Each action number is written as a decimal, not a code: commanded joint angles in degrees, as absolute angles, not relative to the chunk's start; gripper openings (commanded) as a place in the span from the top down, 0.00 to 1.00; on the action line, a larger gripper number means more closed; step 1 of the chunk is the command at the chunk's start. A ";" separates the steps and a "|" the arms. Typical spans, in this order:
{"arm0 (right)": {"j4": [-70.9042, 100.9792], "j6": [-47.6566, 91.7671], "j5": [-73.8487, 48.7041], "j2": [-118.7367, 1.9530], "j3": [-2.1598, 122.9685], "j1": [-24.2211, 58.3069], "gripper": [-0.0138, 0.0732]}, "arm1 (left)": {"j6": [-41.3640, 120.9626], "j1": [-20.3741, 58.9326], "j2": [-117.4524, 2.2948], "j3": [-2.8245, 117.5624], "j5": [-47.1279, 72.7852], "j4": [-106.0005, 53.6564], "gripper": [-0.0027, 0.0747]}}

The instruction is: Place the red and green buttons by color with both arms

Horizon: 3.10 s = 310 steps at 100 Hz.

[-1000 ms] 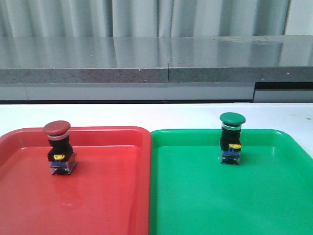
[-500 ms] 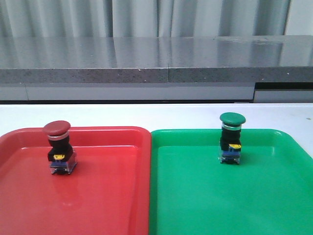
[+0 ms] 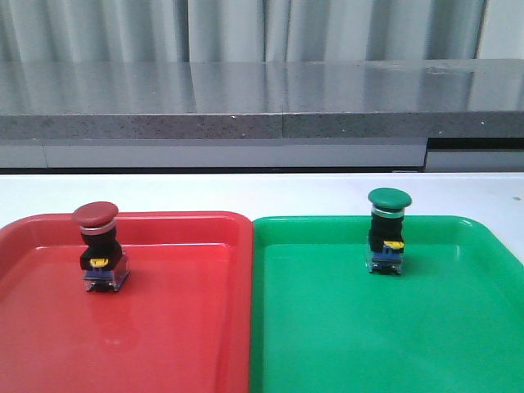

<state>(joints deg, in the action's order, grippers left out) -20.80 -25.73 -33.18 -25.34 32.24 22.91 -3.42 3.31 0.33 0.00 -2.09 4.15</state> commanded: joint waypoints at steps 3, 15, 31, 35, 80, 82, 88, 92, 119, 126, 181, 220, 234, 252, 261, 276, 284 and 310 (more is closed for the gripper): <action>-22.52 -25.77 -28.73 -25.48 33.61 22.63 0.97 | -3.68 3.32 2.02 -2.43 -6.65 3.68 0.99; -22.52 -25.77 -28.73 -25.48 33.61 22.63 0.97 | -3.68 3.32 2.02 -2.43 -6.65 3.68 0.99; -22.52 -25.77 -28.73 -25.48 33.61 22.63 0.97 | -3.68 3.32 2.02 -2.43 -6.65 3.68 0.99; -22.52 -25.77 -28.79 -25.48 33.61 22.63 0.97 | -3.68 3.32 2.02 -2.43 -6.65 3.68 0.99; -22.64 -25.71 -28.97 -25.48 33.61 22.63 0.97 | -3.68 3.32 2.02 -2.43 -6.65 3.68 0.99; -22.64 -25.71 -28.97 -25.48 33.61 22.63 0.97 | -3.68 3.32 2.02 -2.43 -6.65 3.68 0.99; -22.78 -25.53 -28.97 -25.48 33.61 22.63 0.97 | -3.68 3.32 2.02 -2.43 -6.65 3.68 0.99; -22.78 -24.59 -28.78 -25.25 33.61 22.63 0.97 | -3.68 3.32 2.02 -2.43 -6.65 3.68 0.99; -15.04 -15.60 -25.34 -19.36 31.02 16.00 0.97 | -3.68 3.32 2.02 -2.43 -6.65 3.68 0.99; -11.55 -14.09 -23.55 -17.23 28.99 12.22 0.97 | -3.68 3.32 2.02 -2.43 -6.65 3.68 0.99; 2.80 0.00 -9.36 1.77 8.36 -0.31 0.97 | -3.68 3.32 2.02 -2.43 -6.65 3.68 0.99; 0.68 -1.32 -5.64 1.77 0.82 -0.68 0.97 | -3.68 3.32 2.02 -2.43 -6.65 3.68 0.99; 0.68 -1.37 -3.71 1.77 -0.73 -0.68 0.97 | -3.68 3.32 2.02 -2.43 -6.65 3.68 0.99; 0.68 -1.37 -3.21 1.77 -0.73 -0.68 0.97 | -3.68 3.32 2.02 -2.43 -6.65 3.68 0.99; 0.68 -1.37 -3.59 1.77 -0.73 -0.68 0.97 | -3.68 3.32 2.02 -2.43 -6.65 3.68 0.99; 0.68 -1.37 -3.59 1.77 -0.73 -0.68 0.97 | -3.68 3.32 2.02 -2.43 -6.65 3.68 0.99; 0.68 -1.37 -3.59 1.77 -0.73 -0.68 0.97 | -3.68 3.32 2.02 -2.43 -6.65 3.68 0.99; 0.68 -1.37 -3.59 1.77 -0.73 -0.68 0.97 | -3.68 3.32 2.02 -2.43 -6.65 3.68 0.99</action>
<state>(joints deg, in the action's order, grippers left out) 1.35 -1.30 -8.24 0.57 -1.54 -0.51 -3.42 3.31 0.33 0.00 -2.21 4.15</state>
